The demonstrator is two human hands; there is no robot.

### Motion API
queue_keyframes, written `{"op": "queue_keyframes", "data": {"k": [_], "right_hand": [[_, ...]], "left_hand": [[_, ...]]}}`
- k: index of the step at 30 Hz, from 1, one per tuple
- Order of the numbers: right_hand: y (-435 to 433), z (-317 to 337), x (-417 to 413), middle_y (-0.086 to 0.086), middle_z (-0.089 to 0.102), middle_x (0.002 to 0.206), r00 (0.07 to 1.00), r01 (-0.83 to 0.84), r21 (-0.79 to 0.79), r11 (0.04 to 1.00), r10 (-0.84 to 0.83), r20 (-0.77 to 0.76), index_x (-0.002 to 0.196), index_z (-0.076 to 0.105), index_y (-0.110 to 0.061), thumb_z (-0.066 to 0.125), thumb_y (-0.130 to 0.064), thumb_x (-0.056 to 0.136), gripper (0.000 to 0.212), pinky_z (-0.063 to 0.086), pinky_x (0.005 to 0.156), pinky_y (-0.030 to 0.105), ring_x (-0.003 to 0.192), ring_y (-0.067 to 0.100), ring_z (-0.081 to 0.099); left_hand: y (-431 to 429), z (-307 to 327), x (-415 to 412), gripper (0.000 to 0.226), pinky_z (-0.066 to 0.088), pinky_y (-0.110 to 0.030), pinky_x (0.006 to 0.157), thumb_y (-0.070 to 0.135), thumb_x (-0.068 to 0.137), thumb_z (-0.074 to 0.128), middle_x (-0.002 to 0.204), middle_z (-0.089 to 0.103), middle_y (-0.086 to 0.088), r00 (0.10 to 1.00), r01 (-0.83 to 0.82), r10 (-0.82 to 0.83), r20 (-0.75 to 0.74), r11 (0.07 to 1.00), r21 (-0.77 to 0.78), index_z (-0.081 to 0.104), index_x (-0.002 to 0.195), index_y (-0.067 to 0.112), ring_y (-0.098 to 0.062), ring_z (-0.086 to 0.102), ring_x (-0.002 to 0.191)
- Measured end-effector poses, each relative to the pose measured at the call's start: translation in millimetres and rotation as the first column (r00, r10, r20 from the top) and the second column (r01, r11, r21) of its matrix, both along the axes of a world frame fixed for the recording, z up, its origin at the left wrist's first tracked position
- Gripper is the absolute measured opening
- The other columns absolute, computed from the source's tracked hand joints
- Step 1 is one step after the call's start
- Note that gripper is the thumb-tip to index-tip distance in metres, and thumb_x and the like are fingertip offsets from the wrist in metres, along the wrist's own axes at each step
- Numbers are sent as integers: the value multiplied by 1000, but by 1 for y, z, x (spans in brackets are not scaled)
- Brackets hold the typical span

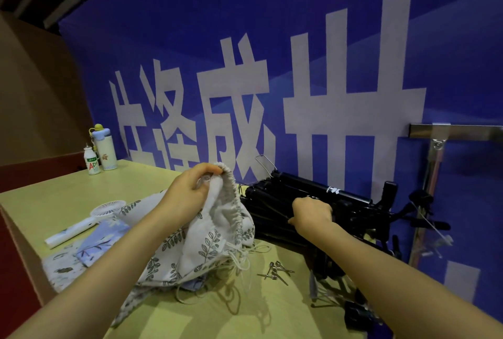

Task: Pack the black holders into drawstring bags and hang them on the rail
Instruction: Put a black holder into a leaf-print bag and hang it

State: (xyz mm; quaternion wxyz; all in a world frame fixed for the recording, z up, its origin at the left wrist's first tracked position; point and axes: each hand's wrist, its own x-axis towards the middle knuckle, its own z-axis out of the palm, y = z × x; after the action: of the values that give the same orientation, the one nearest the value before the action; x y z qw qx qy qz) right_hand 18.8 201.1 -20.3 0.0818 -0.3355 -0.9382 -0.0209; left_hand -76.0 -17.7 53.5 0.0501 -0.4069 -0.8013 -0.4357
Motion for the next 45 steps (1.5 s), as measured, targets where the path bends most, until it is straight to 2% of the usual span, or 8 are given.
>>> {"op": "queue_keyframes", "data": {"k": [6, 11, 18, 23, 28, 31, 36, 45], "right_hand": [[1, 1, 8, 2, 57, 84, 996, -38, 38, 999, 41, -79, 109, 58, -13, 51, -30, 95, 23, 38, 93, 40, 88, 25, 60], [-4, 17, 13, 2, 65, 98, 950, -70, 91, 993, 94, -298, 114, 57, -15, 53, -39, 92, 32, 43, 90, 37, 89, 21, 62], [-9, 40, 27, -1, 66, 99, 844, -94, 171, 981, 169, -508, 114, 57, -19, 53, -41, 92, 32, 42, 87, 35, 88, 19, 62], [-13, 52, 44, -3, 65, 104, 752, -168, 138, 976, 217, -623, 120, 54, -21, 52, -37, 93, 32, 38, 95, 35, 92, 17, 61], [-15, 56, 58, -5, 64, 108, 721, -298, 174, 938, 341, -603, 124, 52, -23, 53, -36, 93, 35, 35, 100, 33, 96, 15, 60], [-20, 59, 62, -7, 63, 108, 733, -317, 258, 913, 408, -544, 124, 50, -26, 52, -39, 93, 34, 36, 98, 32, 95, 15, 59], [-32, 64, 64, -7, 62, 108, 738, -303, 303, 904, 424, -526, 125, 50, -25, 50, -41, 93, 35, 36, 97, 32, 98, 15, 58], [-34, 57, 78, -5, 64, 111, 679, -402, 430, 808, 579, -451, 127, 51, -20, 56, -38, 91, 40, 35, 96, 32, 101, 17, 60]], "left_hand": [[-3, -1, -1, 48, 53, -47, 85, -3, 94, 41, 124, 61, 7, 1000, 22, -22, -1, 999, 46, 61, 108, 38, -28, 63, 94], [-3, 2, 0, 46, 44, -16, 80, -1, 96, 40, 135, 54, 1, 998, -46, 44, 37, 998, 52, 56, 129, 25, -10, 51, 110], [-12, 2, -6, 47, 46, -25, 64, -3, 94, 38, 138, 51, -8, 959, -176, 129, 252, 969, 174, 56, 130, 21, -12, 55, 73], [-23, 10, -13, 52, 44, -21, 58, -13, 89, 30, 103, 61, -6, 878, -350, 222, 423, 901, 254, 57, 128, 8, -13, 55, 72], [-33, 27, -20, 49, 53, -33, 82, -9, 90, 33, 121, 62, -8, 910, -309, 227, 348, 929, 204, 57, 129, 12, -22, 62, 96], [-31, 38, -13, 46, 45, -33, 96, -2, 94, 38, 124, 57, 4, 958, -255, 230, 171, 957, 142, 53, 133, 17, -19, 55, 111], [-15, 37, 4, 62, 42, -39, 103, -11, 87, 33, 143, 49, -11, 958, -255, 229, -170, 955, -149, 42, 142, 15, -30, 46, 130], [-39, 48, -15, 44, 50, -45, 79, -17, 84, 35, 96, 69, -18, 943, -309, 292, 160, 946, 98, 67, 93, 12, -33, 61, 85]]}}
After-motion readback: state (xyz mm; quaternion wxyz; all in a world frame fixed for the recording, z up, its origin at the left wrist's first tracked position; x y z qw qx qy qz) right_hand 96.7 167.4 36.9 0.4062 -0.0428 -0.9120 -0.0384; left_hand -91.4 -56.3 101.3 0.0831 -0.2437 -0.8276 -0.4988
